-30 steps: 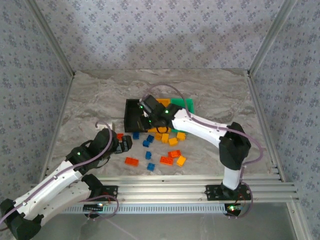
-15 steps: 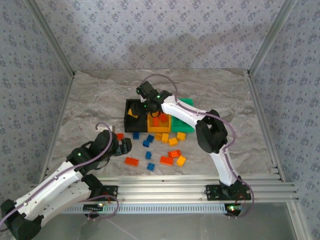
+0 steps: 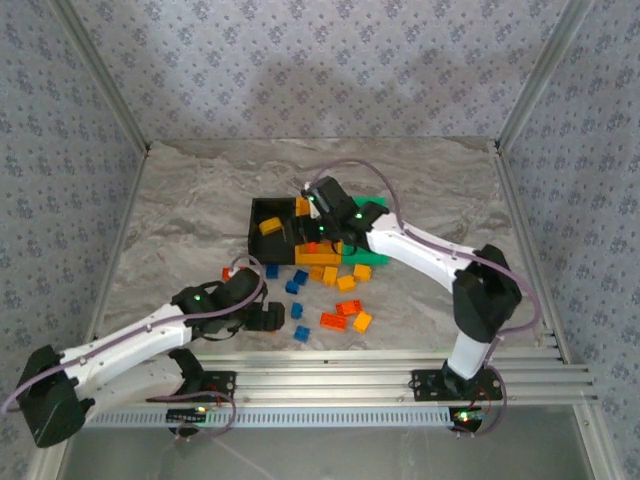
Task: Sort the legos into containers by color
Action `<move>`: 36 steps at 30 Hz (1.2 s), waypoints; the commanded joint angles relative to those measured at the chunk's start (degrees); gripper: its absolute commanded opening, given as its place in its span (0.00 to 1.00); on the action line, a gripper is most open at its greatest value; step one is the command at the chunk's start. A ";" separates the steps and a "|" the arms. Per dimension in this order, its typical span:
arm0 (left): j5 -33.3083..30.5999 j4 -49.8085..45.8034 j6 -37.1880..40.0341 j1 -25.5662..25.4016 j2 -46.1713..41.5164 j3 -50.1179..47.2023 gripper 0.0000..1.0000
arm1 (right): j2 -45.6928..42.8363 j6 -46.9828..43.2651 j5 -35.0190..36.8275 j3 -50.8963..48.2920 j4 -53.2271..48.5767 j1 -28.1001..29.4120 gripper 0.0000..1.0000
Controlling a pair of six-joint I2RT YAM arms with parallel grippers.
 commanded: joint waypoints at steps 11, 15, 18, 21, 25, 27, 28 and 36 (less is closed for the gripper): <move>-1.94 2.53 2.18 -2.42 10.76 0.10 0.99 | -13.67 2.33 4.05 -13.78 1.82 -1.11 0.79; -2.30 4.22 3.50 -2.44 15.05 -0.07 0.96 | -15.86 2.39 4.49 -14.62 1.70 -1.83 0.79; -2.99 5.94 3.96 -2.42 17.26 -0.56 0.92 | -16.57 2.78 4.54 -15.10 1.62 -2.31 0.80; -3.25 7.78 4.67 -2.42 18.22 -0.45 0.89 | -16.93 2.85 4.48 -15.47 1.74 -2.46 0.80; -3.82 8.98 5.94 -2.42 18.58 -0.29 0.78 | -16.92 3.12 4.39 -15.75 1.47 -2.76 0.80; -3.80 8.81 6.16 -2.42 18.26 -0.10 0.71 | -17.08 3.17 4.45 -15.89 1.21 -2.79 0.80; -3.58 8.72 6.32 -2.42 17.93 -0.03 0.67 | -17.37 3.10 4.61 -16.12 1.23 -2.86 0.79; -4.74 4.71 6.75 -2.43 12.29 4.11 0.55 | -20.10 4.62 4.90 -19.58 1.47 -3.98 0.79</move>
